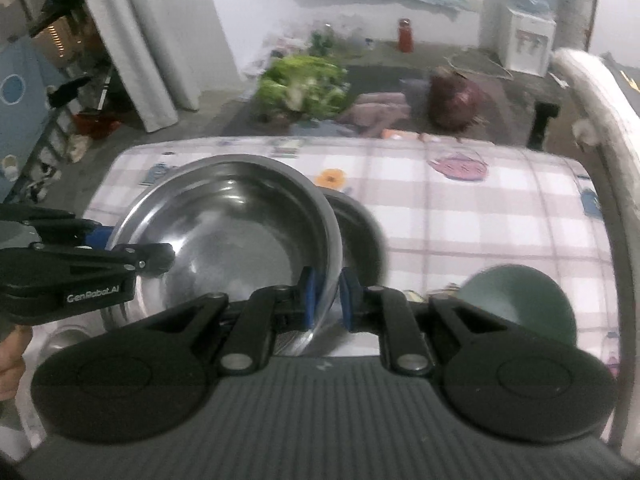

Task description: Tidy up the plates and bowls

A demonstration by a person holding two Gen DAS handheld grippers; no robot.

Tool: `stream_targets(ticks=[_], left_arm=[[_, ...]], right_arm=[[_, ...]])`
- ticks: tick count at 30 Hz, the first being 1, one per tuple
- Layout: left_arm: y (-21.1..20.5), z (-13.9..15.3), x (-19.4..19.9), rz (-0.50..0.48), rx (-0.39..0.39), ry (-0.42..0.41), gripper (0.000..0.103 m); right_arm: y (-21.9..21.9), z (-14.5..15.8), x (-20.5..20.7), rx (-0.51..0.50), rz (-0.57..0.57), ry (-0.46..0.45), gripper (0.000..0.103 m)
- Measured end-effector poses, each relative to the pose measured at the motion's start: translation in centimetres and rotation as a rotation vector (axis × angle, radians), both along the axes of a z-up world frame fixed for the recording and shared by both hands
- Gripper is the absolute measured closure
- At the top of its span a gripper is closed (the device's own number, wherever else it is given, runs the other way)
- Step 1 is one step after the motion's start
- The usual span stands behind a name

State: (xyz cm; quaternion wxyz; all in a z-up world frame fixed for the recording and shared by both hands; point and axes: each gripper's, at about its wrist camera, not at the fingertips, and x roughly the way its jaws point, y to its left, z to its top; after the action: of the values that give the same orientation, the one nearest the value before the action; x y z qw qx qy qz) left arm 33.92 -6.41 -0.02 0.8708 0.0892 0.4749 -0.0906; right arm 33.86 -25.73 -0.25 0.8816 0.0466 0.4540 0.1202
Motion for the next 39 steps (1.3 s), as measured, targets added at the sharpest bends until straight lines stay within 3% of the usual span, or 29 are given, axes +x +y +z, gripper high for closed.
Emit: stream_targets(ticks=[5,11,13,15,19,24,27,32,39], left_arm=[[-2.1,-2.2,1.5,-0.035,0.044,0.007,0.074],[-1.6,-3.3,1.7,-0.043,0.065,0.008,0.069],[-1.2,-3.2,1.5,-0.05,0.079,-0.012,0.066],[-0.8,-3.1,1.3,-0.054,0.097,-0.037,0.062],[0.1,-3.6,1.7,-0.034,0.102,-0.01,0.062],[0.2,-4.7,2.3,-0.034,0.078,0.017,0.062],[0.3,-5.0,2.2,-0.043,0.064,0.025,0.067],[1.5,-5.0,1.6,-0.035,0.077,0.046,0.074],[4.6,-4.7,-0.2,-0.007,0.081,0.052,0.072]], right_arm=[[-1.5,-2.6,1.5,-0.009,-0.03,0.036,0.089],[-1.8,-4.4,2.9,0.013,-0.018,0.054,0.086],[-1.7,-4.2,3.1,0.02,-0.009,0.048,0.074],[-1.6,-3.8,3.2,0.025,-0.012,0.029,0.05],[-1.2,-3.3,4.3,0.016,-0.017,0.006,0.05],[0.0,-4.3,6.7,0.008,-0.016,0.047,0.048],[0.7,-5.3,7.7,-0.005,-0.018,0.074,0.048],[1.0,-6.2,7.5,0.136,-0.003,0.16,0.046],[2.9,-6.0,5.4,0.2,0.064,0.196,0.046]])
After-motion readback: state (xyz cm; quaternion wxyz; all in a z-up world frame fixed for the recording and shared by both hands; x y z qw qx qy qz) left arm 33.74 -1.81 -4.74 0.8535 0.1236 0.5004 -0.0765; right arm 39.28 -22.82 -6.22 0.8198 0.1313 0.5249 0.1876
